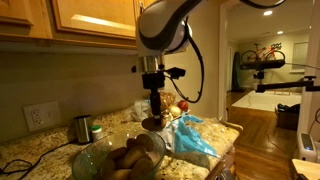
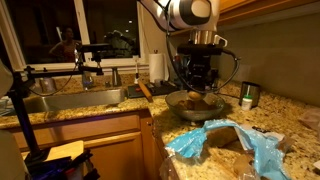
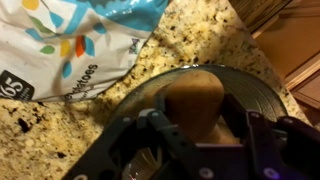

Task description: Remove the potatoes from the plastic bag and place them in the glass bowl on the left

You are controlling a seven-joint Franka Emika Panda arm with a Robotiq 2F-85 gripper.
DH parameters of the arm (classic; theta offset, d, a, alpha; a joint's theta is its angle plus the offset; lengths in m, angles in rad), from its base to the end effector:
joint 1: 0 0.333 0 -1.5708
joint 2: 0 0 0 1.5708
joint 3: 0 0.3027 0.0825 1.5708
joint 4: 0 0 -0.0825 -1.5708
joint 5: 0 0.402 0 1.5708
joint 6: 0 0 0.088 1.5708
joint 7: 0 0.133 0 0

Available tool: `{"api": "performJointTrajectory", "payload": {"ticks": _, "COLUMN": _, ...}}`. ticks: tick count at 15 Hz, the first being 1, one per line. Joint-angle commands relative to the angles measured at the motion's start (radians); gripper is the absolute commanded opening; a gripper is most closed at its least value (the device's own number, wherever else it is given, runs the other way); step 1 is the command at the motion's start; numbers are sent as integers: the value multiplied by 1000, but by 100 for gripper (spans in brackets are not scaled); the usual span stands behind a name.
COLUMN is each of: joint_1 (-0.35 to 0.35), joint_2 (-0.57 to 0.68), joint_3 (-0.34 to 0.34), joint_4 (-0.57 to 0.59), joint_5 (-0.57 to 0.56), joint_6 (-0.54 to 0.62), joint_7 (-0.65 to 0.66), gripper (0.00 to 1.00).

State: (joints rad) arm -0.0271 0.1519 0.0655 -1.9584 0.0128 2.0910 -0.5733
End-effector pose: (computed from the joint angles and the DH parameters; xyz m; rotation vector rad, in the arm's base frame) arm 0.5996 0.0233 0.3495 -2.9750 -0.9277 0.0199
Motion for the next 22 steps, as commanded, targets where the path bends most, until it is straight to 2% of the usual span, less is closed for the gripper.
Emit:
{"api": "performJointTrajectory", "payload": {"ticks": 1, "joint_1": 53, "joint_2": 30, "joint_3": 44, "joint_4": 130, "joint_5": 11, "joint_6": -123, "joint_7": 4, "gripper": 34}}
{"api": "performJointTrajectory", "payload": {"ticks": 5, "joint_1": 112, "joint_2": 116, "joint_3": 94, "joint_4": 331, "joint_5": -3, "joint_6": -247, "joint_7": 31, "gripper": 34}}
{"api": "performJointTrajectory", "payload": {"ticks": 9, "joint_1": 151, "joint_2": 226, "joint_3": 105, "joint_4": 577, "joint_5": -33, "joint_6": -421, "joint_7": 88, "gripper": 34}}
{"api": "performJointTrajectory", "payload": {"ticks": 10, "joint_1": 160, "joint_2": 252, "joint_3": 102, "joint_4": 638, "joint_5": -48, "joint_6": -474, "joint_7": 110, "gripper": 84}}
{"api": "performJointTrajectory", "payload": {"ticks": 11, "joint_1": 83, "joint_2": 125, "joint_3": 66, "joint_4": 373, "joint_5": -38, "joint_6": -357, "joint_7": 27, "gripper": 85}}
{"api": "performJointTrajectory", "payload": {"ticks": 12, "joint_1": 80, "joint_2": 132, "joint_3": 58, "joint_4": 394, "joint_5": -51, "joint_6": -379, "joint_7": 34, "gripper": 91}}
{"api": "performJointTrajectory", "payload": {"ticks": 14, "joint_1": 42, "joint_2": 121, "joint_3": 21, "joint_4": 350, "joint_5": -62, "joint_6": -373, "joint_7": 32, "gripper": 99}}
{"api": "performJointTrajectory", "payload": {"ticks": 18, "joint_1": -70, "joint_2": 111, "joint_3": -46, "joint_4": 287, "joint_5": -53, "joint_6": -363, "joint_7": -61, "gripper": 100}}
{"api": "performJointTrajectory", "payload": {"ticks": 22, "joint_1": -131, "joint_2": 121, "joint_3": -92, "joint_4": 281, "joint_5": -54, "joint_6": -371, "joint_7": -110, "gripper": 100}}
